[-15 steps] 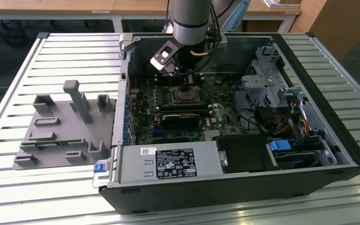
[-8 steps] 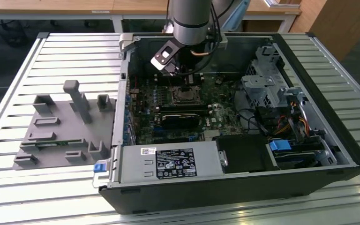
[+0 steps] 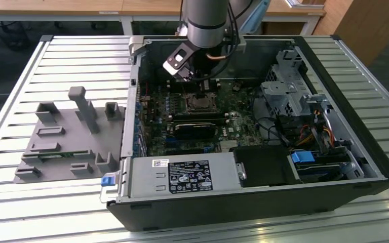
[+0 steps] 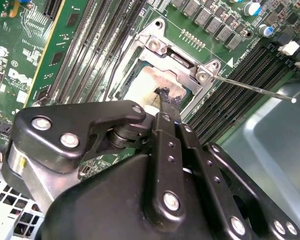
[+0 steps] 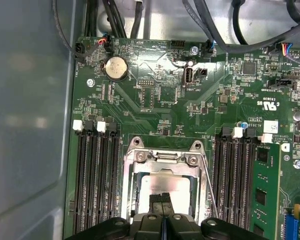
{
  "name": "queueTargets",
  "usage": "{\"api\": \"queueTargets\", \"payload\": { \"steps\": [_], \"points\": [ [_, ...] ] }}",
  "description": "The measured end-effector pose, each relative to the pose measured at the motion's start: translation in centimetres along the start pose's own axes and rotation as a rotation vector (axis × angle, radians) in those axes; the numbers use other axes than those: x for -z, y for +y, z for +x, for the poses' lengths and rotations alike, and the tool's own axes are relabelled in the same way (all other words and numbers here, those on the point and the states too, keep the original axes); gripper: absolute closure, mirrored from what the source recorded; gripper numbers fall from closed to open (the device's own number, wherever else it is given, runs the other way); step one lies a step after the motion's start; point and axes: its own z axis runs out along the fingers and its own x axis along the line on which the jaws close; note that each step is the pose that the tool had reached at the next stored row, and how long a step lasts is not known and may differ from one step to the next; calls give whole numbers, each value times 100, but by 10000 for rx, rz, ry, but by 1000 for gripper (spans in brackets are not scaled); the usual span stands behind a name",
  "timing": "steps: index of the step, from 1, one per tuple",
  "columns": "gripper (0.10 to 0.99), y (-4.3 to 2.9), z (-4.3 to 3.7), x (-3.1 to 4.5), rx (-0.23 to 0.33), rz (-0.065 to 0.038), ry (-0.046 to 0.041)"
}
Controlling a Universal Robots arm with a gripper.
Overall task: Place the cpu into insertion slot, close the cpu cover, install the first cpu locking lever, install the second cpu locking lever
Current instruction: 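Install the first cpu locking lever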
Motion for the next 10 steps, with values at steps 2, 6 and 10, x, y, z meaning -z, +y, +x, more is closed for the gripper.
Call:
{"api": "queueTargets", "payload": {
  "steps": [2, 6, 10],
  "points": [
    [980, 0, 0, 15, 0, 0, 0],
    [980, 1, 2, 55, 0, -1, 1],
    [980, 3, 3, 118, 0, 0, -1]
  ]
}}
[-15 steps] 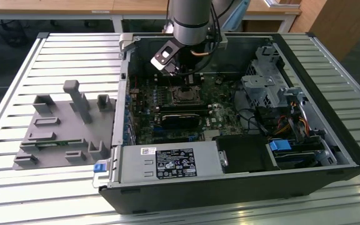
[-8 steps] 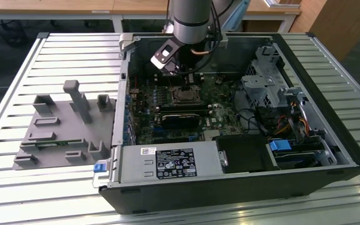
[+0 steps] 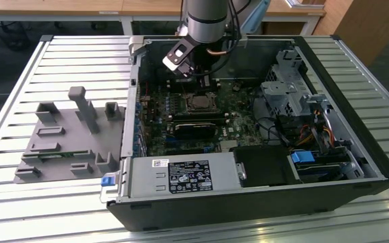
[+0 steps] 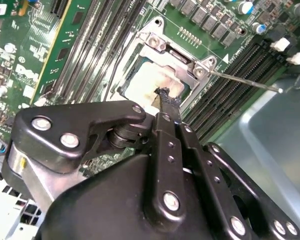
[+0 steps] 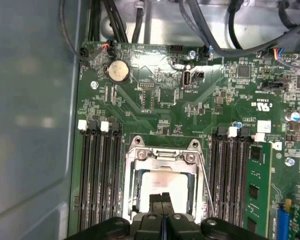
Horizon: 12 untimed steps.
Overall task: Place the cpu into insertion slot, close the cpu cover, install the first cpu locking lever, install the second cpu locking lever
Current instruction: 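Install the first cpu locking lever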
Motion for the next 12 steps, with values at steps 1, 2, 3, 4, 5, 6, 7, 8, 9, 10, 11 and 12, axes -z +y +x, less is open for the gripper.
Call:
{"api": "queueTargets", "payload": {
  "steps": [1, 2, 3, 4, 5, 6, 7, 8, 9, 10, 11, 12],
  "points": [
    [980, 0, 1, 18, -1, -1, 2],
    [980, 1, 1, 40, -1, -1, 1],
    [980, 2, 2, 70, -1, 0, 0],
    [980, 3, 3, 110, -1, -2, 3],
    [980, 4, 4, 156, 0, 0, 0],
    [980, 5, 6, 200, -1, -1, 2],
    [980, 6, 7, 245, -1, -1, 1],
    [980, 8, 8, 290, 0, -1, 1],
    [980, 9, 10, 337, 0, -1, 1],
    [980, 10, 11, 384, 0, 0, 0],
    [980, 11, 12, 428, -1, -1, 2],
    [980, 13, 13, 471, 0, 0, 0]
  ]
}}
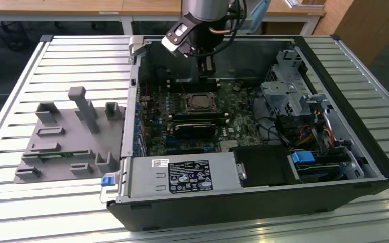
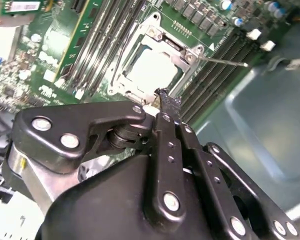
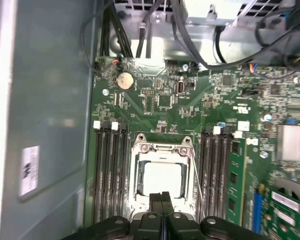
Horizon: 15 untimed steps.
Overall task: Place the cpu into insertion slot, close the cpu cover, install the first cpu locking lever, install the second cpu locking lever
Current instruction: 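Install the first cpu locking lever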
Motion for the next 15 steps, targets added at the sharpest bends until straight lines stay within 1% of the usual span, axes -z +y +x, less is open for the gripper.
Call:
{"api": "queueTargets", "payload": {
  "steps": [2, 3, 4, 5, 15],
  "points": [
    [980, 2, 2, 79, 1, -1, 1],
    [980, 2, 2, 94, 6, 0, 0],
    [980, 2, 3, 93, 45, 0, 3],
    [980, 2, 3, 93, 198, 5, 7],
    [980, 2, 2, 91, 2027, 57, 54]
  ]
}}
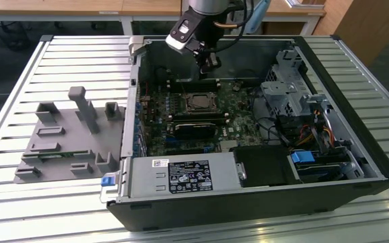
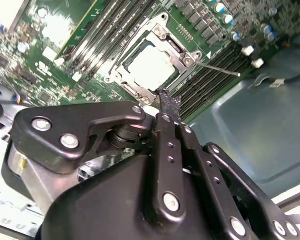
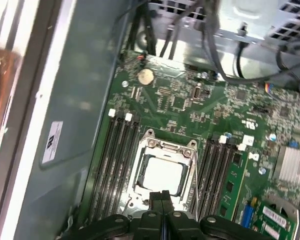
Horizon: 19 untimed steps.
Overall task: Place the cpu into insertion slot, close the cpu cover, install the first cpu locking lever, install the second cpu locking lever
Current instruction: 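Install the first cpu locking lever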
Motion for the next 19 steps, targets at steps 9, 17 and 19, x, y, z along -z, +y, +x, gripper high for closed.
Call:
{"api": "queueTargets", "payload": {
  "steps": [9, 17, 19],
  "points": [
    [980, 0, 1, -6, 1441, 40, 39],
    [980, 0, 1, -7, 2896, 80, 78],
    [980, 0, 1, -7, 3249, 90, 87]
  ]
}}
